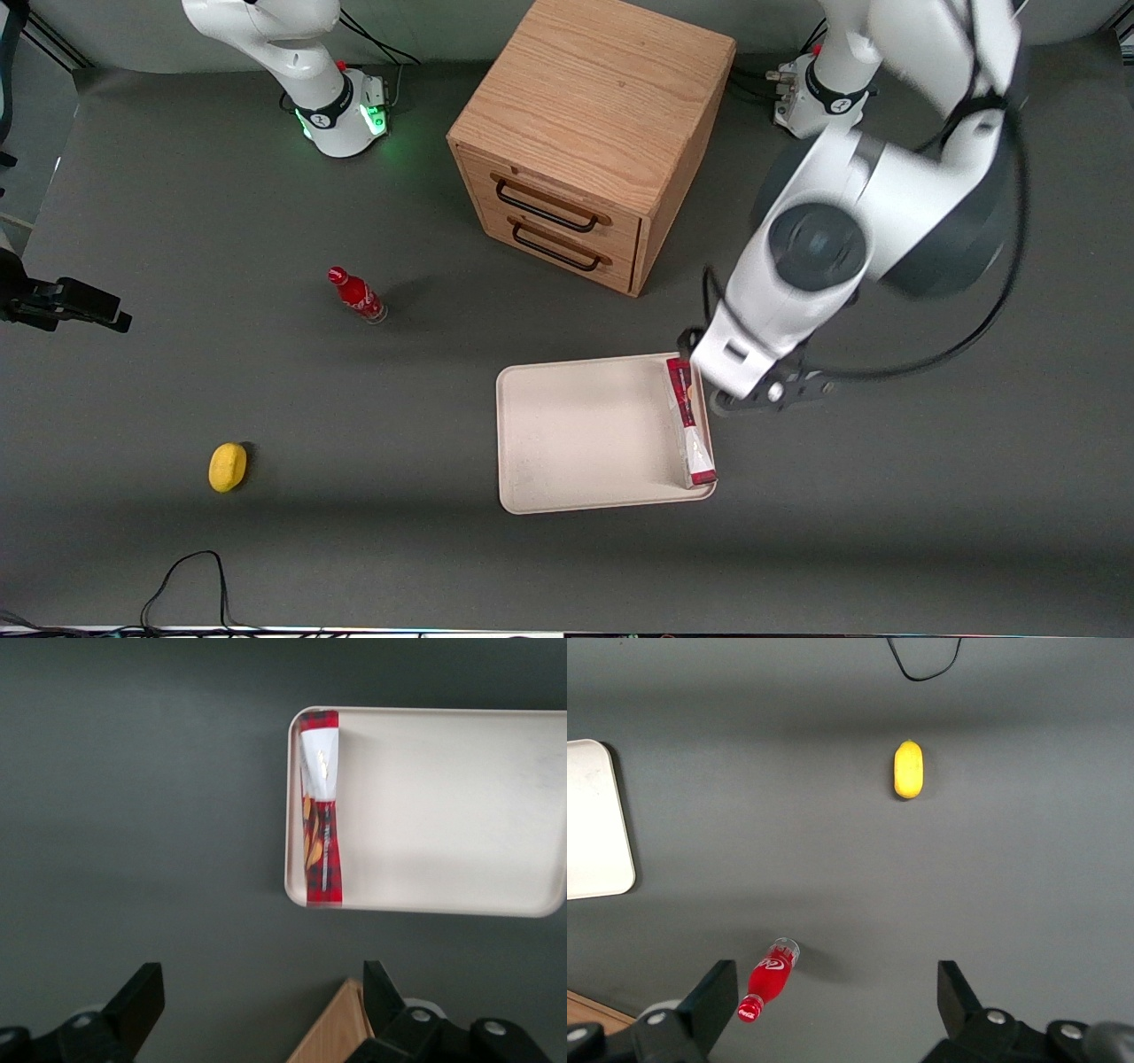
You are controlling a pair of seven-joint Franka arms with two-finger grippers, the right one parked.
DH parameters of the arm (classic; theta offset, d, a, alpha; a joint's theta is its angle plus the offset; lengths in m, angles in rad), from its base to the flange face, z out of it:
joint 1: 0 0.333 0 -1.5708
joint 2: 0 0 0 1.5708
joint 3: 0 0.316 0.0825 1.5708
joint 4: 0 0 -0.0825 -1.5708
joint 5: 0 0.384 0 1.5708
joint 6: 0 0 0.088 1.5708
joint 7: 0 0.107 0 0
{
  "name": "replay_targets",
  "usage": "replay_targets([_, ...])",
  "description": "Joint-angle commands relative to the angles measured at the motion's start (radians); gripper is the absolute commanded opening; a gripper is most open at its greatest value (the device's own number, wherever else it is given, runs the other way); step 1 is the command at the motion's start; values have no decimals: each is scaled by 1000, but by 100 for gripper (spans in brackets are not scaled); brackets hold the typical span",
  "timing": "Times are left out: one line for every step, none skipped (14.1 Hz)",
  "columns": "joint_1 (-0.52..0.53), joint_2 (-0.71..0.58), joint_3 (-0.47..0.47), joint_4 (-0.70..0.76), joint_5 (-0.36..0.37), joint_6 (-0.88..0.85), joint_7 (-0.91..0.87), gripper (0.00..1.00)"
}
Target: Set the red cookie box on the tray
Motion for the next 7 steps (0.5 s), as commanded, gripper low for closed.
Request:
replay_targets([104, -167, 3, -135, -66, -59, 125, 100])
replay_targets([162, -235, 5, -215, -86, -51, 190, 100])
replay_targets([218, -299, 5, -295, -91, -37, 263, 100])
replay_targets([271, -347, 7, -355, -94, -19, 335, 100])
replay_targets([317, -375, 7, -404, -95, -1, 386, 100])
replay_targets([345, -390, 7, -439, -97, 24, 417, 100])
replay_targets([369, -399, 8, -475, -97, 53, 443, 100])
